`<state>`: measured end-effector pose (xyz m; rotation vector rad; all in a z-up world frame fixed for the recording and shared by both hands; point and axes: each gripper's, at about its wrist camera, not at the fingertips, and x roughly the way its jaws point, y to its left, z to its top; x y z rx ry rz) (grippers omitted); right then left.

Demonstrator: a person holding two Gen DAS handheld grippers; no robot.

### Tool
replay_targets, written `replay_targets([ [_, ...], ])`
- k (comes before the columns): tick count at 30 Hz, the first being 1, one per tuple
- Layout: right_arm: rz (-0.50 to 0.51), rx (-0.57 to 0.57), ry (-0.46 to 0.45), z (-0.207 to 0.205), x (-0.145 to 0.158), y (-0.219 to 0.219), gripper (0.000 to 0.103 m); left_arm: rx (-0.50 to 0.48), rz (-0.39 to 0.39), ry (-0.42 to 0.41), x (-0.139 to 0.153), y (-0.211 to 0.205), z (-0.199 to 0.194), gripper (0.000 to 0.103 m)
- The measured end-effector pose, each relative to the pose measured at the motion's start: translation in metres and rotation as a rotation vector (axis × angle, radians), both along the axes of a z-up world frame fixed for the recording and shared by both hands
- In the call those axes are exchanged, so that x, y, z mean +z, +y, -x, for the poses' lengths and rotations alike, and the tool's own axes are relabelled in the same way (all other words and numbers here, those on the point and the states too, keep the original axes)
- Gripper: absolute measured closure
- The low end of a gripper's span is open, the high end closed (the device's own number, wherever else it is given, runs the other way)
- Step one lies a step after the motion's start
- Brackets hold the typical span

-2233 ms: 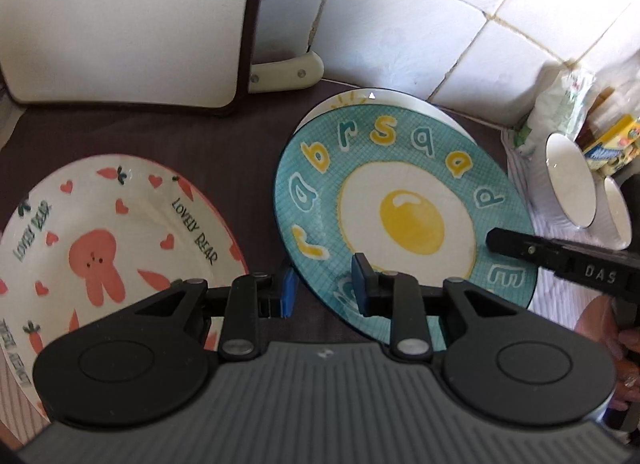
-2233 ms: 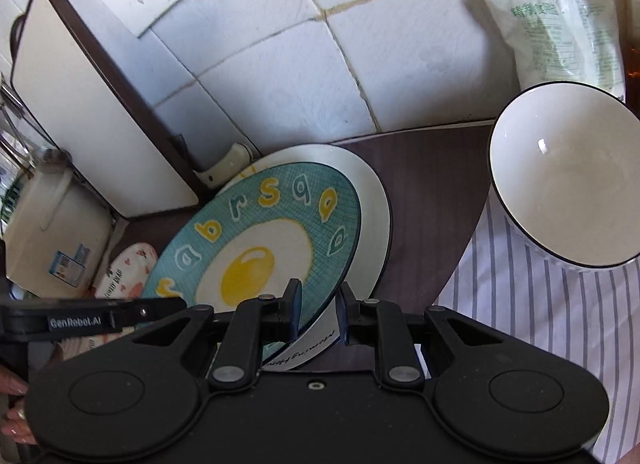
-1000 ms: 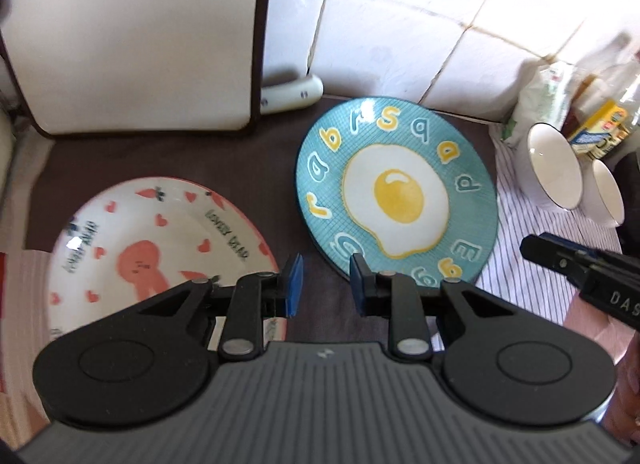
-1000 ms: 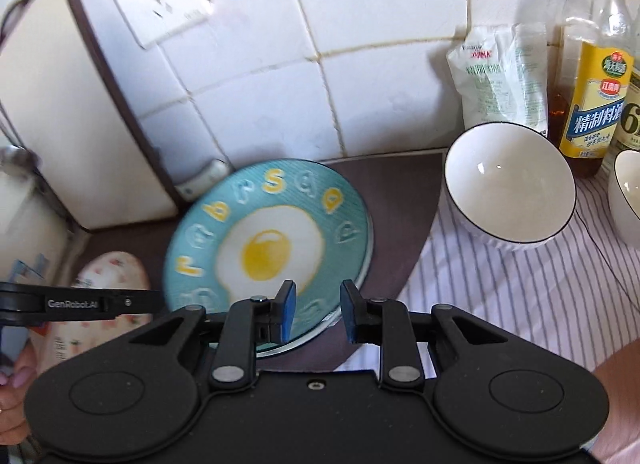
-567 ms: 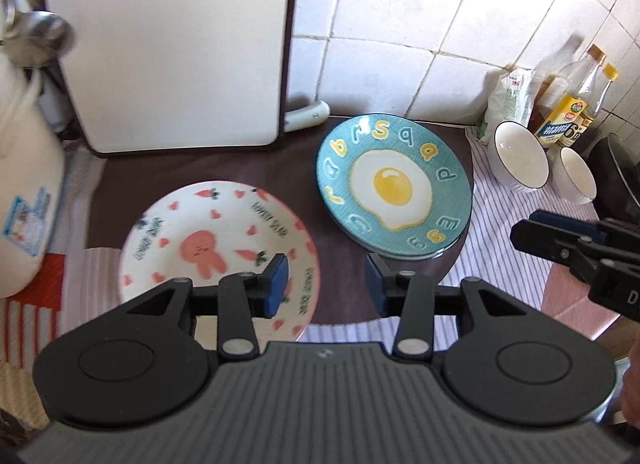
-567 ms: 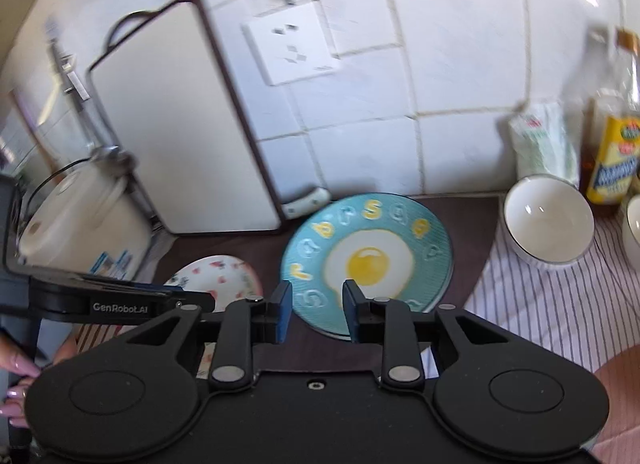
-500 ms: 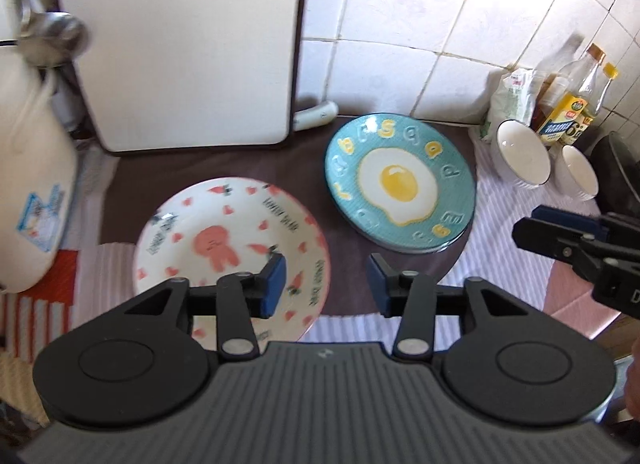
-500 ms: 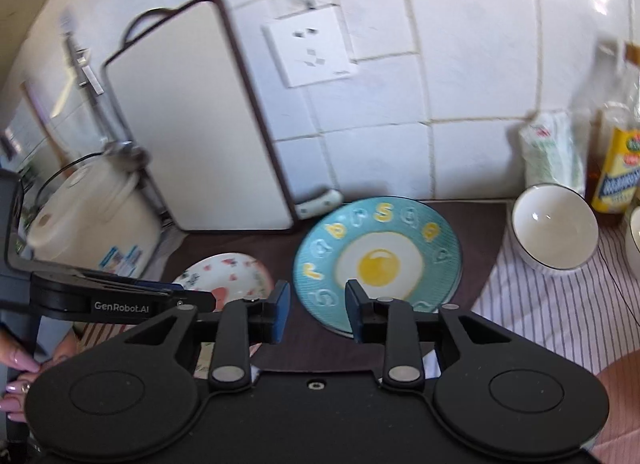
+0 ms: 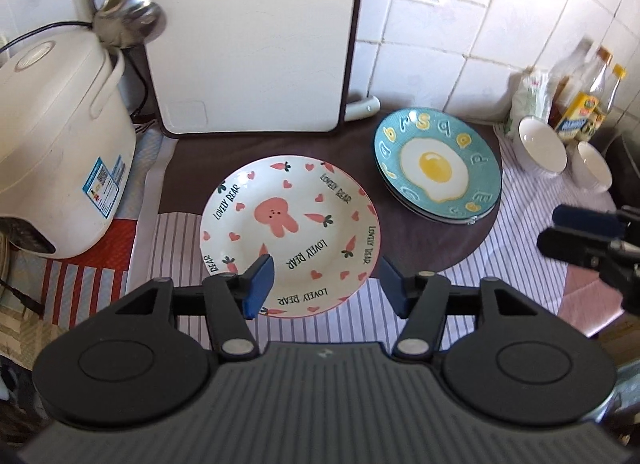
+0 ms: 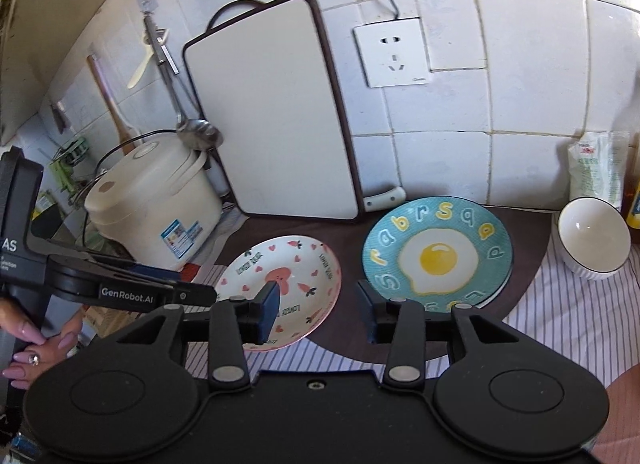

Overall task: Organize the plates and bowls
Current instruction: 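Close both grippers on the rim of the pink-heart bunny plate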

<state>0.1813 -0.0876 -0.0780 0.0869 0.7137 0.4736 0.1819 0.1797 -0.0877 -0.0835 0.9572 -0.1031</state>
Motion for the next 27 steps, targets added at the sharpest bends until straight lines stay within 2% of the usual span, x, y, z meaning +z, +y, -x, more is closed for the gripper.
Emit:
replay_targets([
  [2, 0.000, 0.023, -0.003, 0.001, -0.003, 0.004, 0.051, 0.010, 0.017, -0.014, -0.003, 0.009, 0.002, 0.041],
  [10, 0.074, 0.042, -0.018, -0.005, -0.031, 0.018, 0.048, 0.088, 0.052, 0.004, -0.043, 0.046, -0.010, 0.039],
  [16, 0.067, 0.071, -0.084, -0.017, -0.063, 0.023, 0.047, 0.146, 0.082, -0.007, -0.076, 0.068, -0.023, 0.038],
  [24, 0.028, 0.095, -0.030, -0.049, -0.108, 0.031, 0.047, 0.216, 0.112, -0.017, -0.120, 0.089, -0.048, 0.038],
  [27, 0.009, 0.090, -0.004, -0.061, -0.120, 0.031, 0.047, 0.236, 0.087, -0.007, -0.132, 0.090, -0.058, 0.038],
])
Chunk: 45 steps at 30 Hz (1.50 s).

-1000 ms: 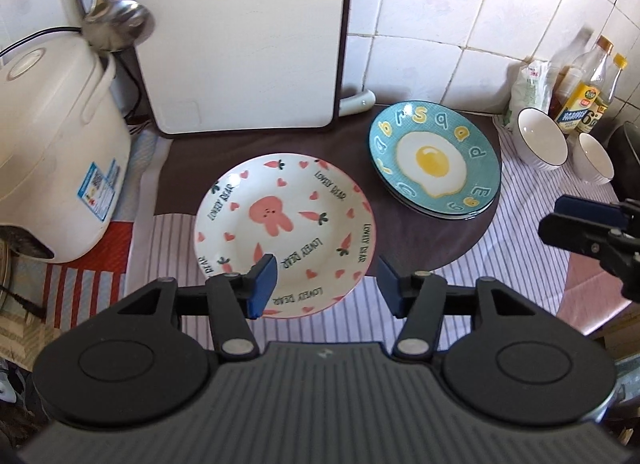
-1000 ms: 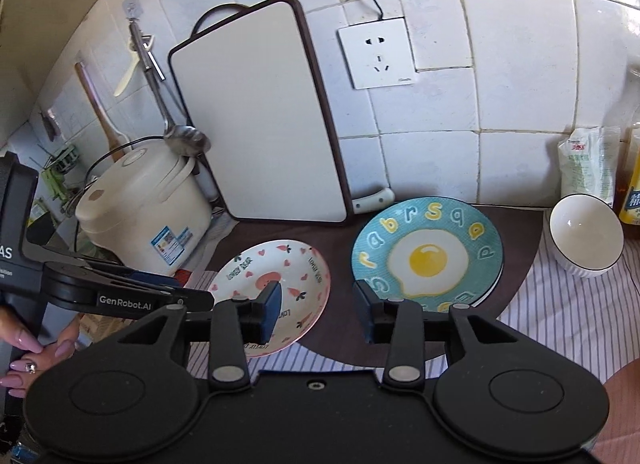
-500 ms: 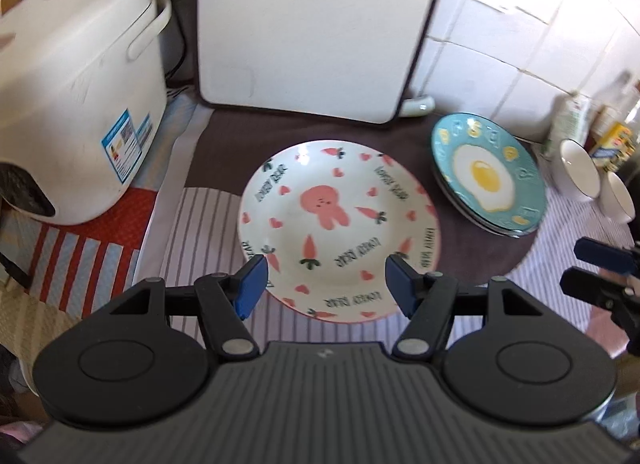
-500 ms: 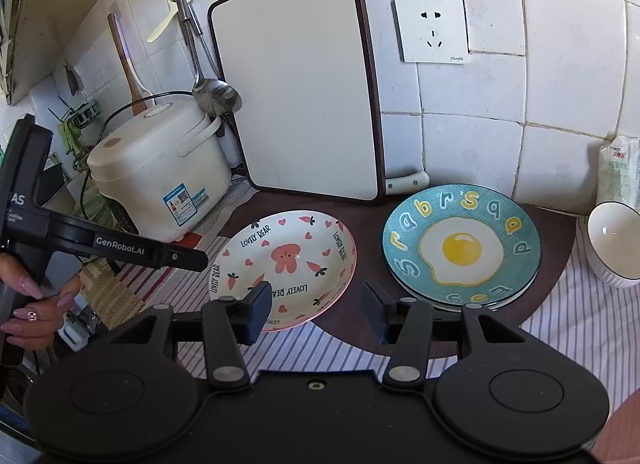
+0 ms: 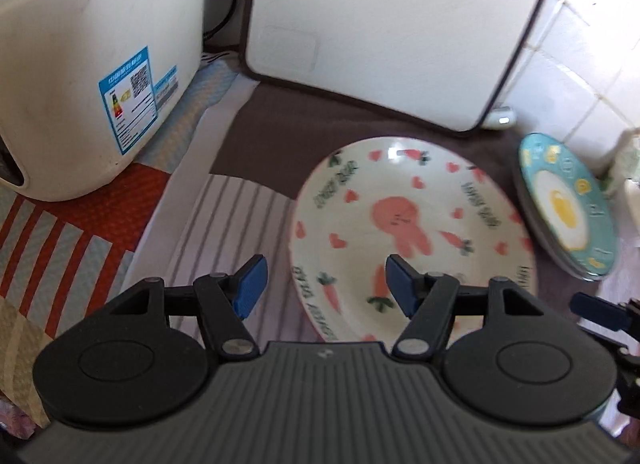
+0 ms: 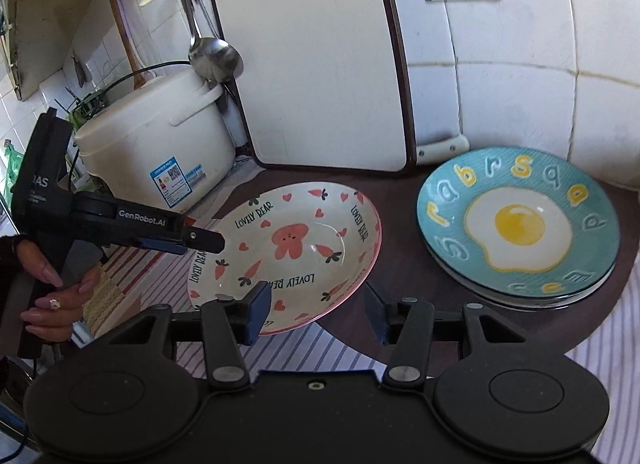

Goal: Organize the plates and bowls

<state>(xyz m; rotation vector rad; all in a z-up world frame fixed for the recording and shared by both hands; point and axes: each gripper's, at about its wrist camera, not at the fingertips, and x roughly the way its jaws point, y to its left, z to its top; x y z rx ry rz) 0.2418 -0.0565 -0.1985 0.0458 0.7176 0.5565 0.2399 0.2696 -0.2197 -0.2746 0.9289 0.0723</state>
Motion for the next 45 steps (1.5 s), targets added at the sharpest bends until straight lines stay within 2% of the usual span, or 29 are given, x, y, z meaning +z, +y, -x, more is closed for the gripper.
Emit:
replay_targets([
  [2, -0.020, -0.021, 0.041, -0.008, -0.009, -0.002, 0.047, -0.002, 0.025, 0.002, -0.004, 0.002, -0.005, 0.038],
  [6, -0.136, -0.093, 0.173, -0.025, -0.023, -0.016, 0.047, 0.020, 0.061, 0.016, -0.011, 0.008, -0.015, 0.041],
  [8, -0.163, -0.068, 0.181, -0.026, -0.025, -0.015, 0.048, 0.033, 0.075, 0.033, -0.015, 0.010, -0.019, 0.041],
  [10, -0.183, -0.030, 0.186, -0.028, -0.026, -0.013, 0.053, 0.040, 0.087, 0.019, -0.017, 0.011, -0.018, 0.040],
  [13, -0.171, -0.052, 0.199, -0.033, -0.026, -0.010, 0.055, 0.022, 0.061, 0.018, -0.018, 0.008, -0.019, 0.043],
  [15, -0.175, -0.077, 0.214, -0.036, -0.027, -0.012, 0.064, 0.007, 0.046, 0.020, -0.018, 0.005, -0.018, 0.049],
  [16, -0.173, -0.093, 0.220, -0.037, -0.028, -0.013, 0.068, 0.006, 0.026, 0.023, -0.018, 0.004, -0.018, 0.058],
  [17, -0.167, -0.109, 0.226, -0.039, -0.028, -0.014, 0.078, 0.001, -0.005, 0.028, -0.019, 0.001, -0.018, 0.064],
  [18, -0.162, -0.121, 0.234, -0.041, -0.030, -0.015, 0.084, -0.011, -0.025, 0.024, -0.018, -0.001, -0.017, 0.068],
  [19, -0.174, -0.121, 0.244, -0.043, -0.031, -0.017, 0.084, -0.020, -0.008, 0.025, -0.018, -0.001, -0.016, 0.072],
  [25, -0.235, -0.123, 0.332, -0.056, -0.033, -0.030, 0.087, -0.056, 0.008, 0.050, -0.018, 0.004, -0.021, 0.072],
  [30, -0.231, -0.133, 0.332, -0.055, -0.034, -0.028, 0.086, -0.023, 0.025, 0.050, -0.020, 0.003, -0.020, 0.072],
  [34, -0.249, -0.171, 0.365, -0.063, -0.043, -0.020, 0.086, -0.016, 0.035, 0.059, -0.020, 0.004, -0.021, 0.072],
  [40, -0.178, -0.194, 0.355, -0.060, -0.031, -0.013, 0.085, -0.061, 0.030, 0.070, -0.017, 0.003, -0.020, 0.073],
  [45, -0.241, -0.204, 0.381, -0.055, -0.021, -0.024, 0.084, -0.096, 0.034, 0.036, -0.005, -0.006, -0.006, 0.073],
])
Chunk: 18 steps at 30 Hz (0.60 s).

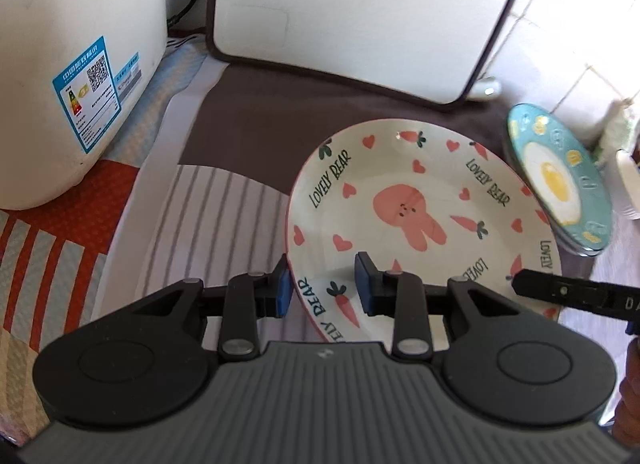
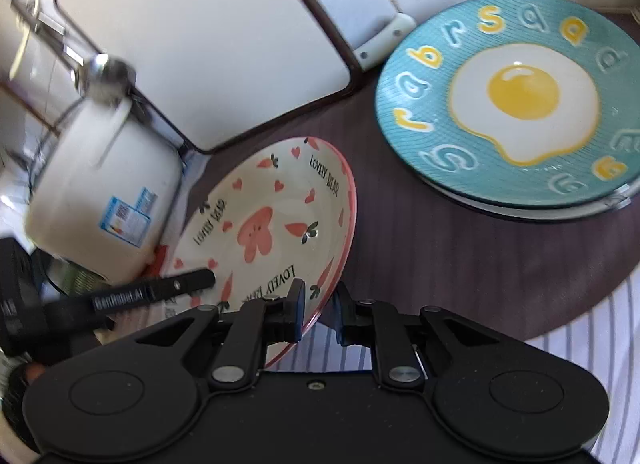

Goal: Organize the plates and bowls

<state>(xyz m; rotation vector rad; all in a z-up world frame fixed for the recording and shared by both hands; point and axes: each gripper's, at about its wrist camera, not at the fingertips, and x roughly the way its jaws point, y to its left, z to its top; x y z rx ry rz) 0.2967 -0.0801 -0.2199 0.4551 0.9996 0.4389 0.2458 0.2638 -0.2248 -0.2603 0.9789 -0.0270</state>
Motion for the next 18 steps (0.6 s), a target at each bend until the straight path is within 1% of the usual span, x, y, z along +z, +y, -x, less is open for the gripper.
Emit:
replay_targets([
  [3, 0.004, 0.031, -0.024, 0.006, 0.010, 0.001, 0.084, 0.004, 0.008, -0.005, 0.013, -0.003, 0.005, 0.073],
  [5, 0.006, 0.046, -0.027, 0.011, 0.019, 0.002, 0.083, -0.008, -0.019, -0.017, 0.028, -0.010, 0.008, 0.073],
  [8, -0.021, 0.053, -0.030, 0.020, 0.033, -0.001, 0.083, -0.039, -0.060, -0.062, 0.053, -0.020, 0.014, 0.073],
  [14, -0.080, 0.047, -0.077, 0.041, 0.065, -0.005, 0.081, -0.084, -0.092, -0.155, 0.100, -0.036, 0.014, 0.073],
  [16, -0.095, 0.034, -0.097, 0.048, 0.075, -0.007, 0.081, -0.100, -0.085, -0.177, 0.111, -0.041, 0.010, 0.073],
  [18, -0.106, 0.018, -0.117, 0.053, 0.084, -0.011, 0.080, -0.111, -0.055, -0.198, 0.120, -0.044, 0.007, 0.073],
])
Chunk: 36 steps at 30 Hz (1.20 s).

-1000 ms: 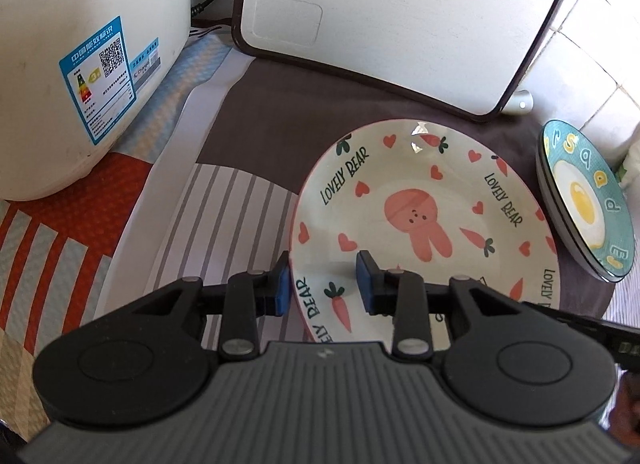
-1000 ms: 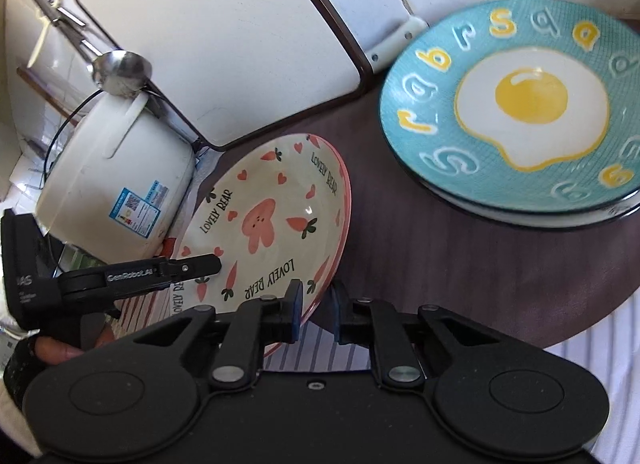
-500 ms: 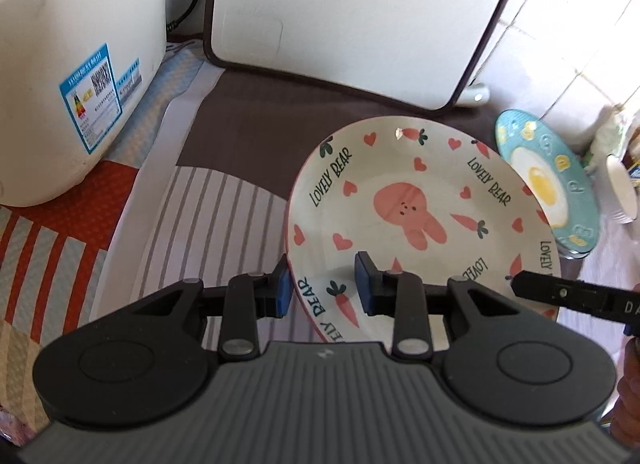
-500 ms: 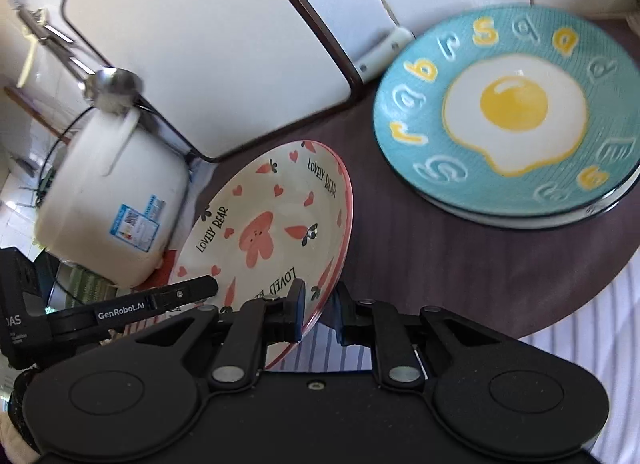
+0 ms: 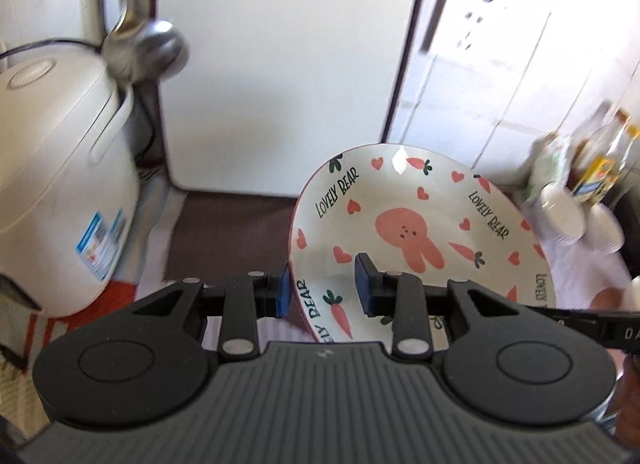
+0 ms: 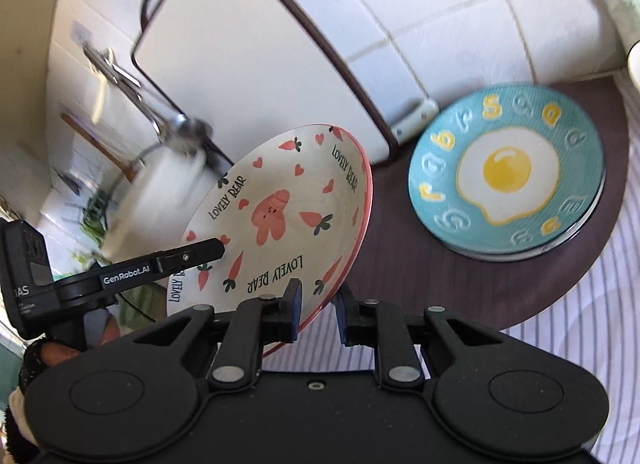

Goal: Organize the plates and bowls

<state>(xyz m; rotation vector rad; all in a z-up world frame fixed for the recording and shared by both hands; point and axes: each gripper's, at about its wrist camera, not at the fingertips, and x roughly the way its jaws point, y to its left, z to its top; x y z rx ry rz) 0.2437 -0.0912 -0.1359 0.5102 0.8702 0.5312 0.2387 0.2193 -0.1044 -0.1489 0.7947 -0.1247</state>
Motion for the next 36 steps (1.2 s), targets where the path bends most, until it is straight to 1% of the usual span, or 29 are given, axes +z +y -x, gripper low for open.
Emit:
replay_targets([
  [2, -0.006, -0.014, -0.021, 0.004, 0.009, -0.004, 0.080, -0.016, 0.016, -0.017, 0.009, -0.007, -0.003, 0.073],
  [6, -0.005, -0.035, -0.062, 0.008, 0.023, -0.016, 0.080, -0.055, 0.021, -0.050, 0.019, -0.026, -0.010, 0.073],
  [10, 0.003, -0.052, -0.082, 0.006, 0.029, -0.028, 0.080, -0.083, 0.051, -0.039, 0.020, -0.044, -0.024, 0.073],
  [13, -0.002, -0.072, -0.081, 0.002, 0.027, -0.037, 0.080, -0.102, 0.066, -0.021, 0.016, -0.060, -0.035, 0.073],
  [16, 0.002, -0.087, -0.069, -0.005, 0.021, -0.043, 0.080, -0.121, 0.066, -0.007, 0.007, -0.076, -0.047, 0.073],
  [19, 0.008, -0.101, -0.051, -0.012, 0.011, -0.048, 0.080, -0.134, 0.031, 0.008, -0.006, -0.092, -0.058, 0.073],
  [22, 0.019, -0.114, -0.038, -0.018, 0.001, -0.050, 0.080, -0.136, 0.054, 0.038, -0.021, -0.098, -0.072, 0.073],
  [26, 0.015, -0.129, -0.007, -0.024, -0.015, -0.054, 0.080, -0.138, 0.058, 0.058, -0.039, -0.106, -0.086, 0.073],
  [30, 0.002, -0.140, 0.022, -0.035, -0.028, -0.057, 0.080, -0.139, 0.093, 0.089, -0.059, -0.108, -0.100, 0.073],
  [32, 0.000, -0.147, 0.035, -0.040, -0.034, -0.058, 0.080, -0.133, 0.085, 0.125, -0.068, -0.111, -0.108, 0.073],
  [34, 0.016, -0.148, 0.048, -0.043, -0.039, -0.054, 0.080, -0.123, 0.083, 0.137, -0.077, -0.112, -0.115, 0.073],
  [36, 0.008, -0.150, 0.070, -0.046, -0.047, -0.052, 0.080, -0.121, 0.086, 0.147, -0.083, -0.112, -0.121, 0.073],
])
